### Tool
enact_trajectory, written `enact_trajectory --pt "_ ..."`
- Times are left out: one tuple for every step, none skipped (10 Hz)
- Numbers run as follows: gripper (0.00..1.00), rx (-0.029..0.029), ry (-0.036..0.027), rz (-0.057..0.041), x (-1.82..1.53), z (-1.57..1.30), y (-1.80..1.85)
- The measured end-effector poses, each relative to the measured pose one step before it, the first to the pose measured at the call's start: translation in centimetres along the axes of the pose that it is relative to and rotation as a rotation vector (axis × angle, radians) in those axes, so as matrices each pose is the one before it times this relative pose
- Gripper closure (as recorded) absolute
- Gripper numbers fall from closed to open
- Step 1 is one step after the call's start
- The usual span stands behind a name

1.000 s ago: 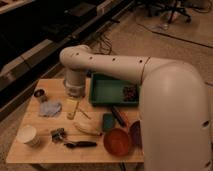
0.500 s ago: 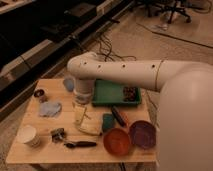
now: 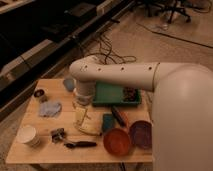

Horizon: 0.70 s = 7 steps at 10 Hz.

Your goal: Place banana in red bowl

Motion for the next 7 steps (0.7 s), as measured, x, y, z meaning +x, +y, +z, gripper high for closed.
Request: enact_trajectory --pt "0.2 0.00017 -0.00062 -0.00085 -0.056 -0.034 0.028" --pt "0.2 -0.00048 0.00099 -0.00255 -0.116 0.051 0.054" --pt "0.2 -0.00007 -0.00014 -0.00102 -0.055 -0.006 0.031" --pt "0.2 -0.00047 0.00202 0.00347 0.103 0.126 -0.059" --pt "0.2 0.00945 0.01776 0.01496 0.24 0.404 -0.204" --pt "0.2 0.01327 0.03572 0.02099 0.122 0.598 -0.071" --pt "0.2 0.02053 0.04908 0.02248 0.084 1.15 -0.109"
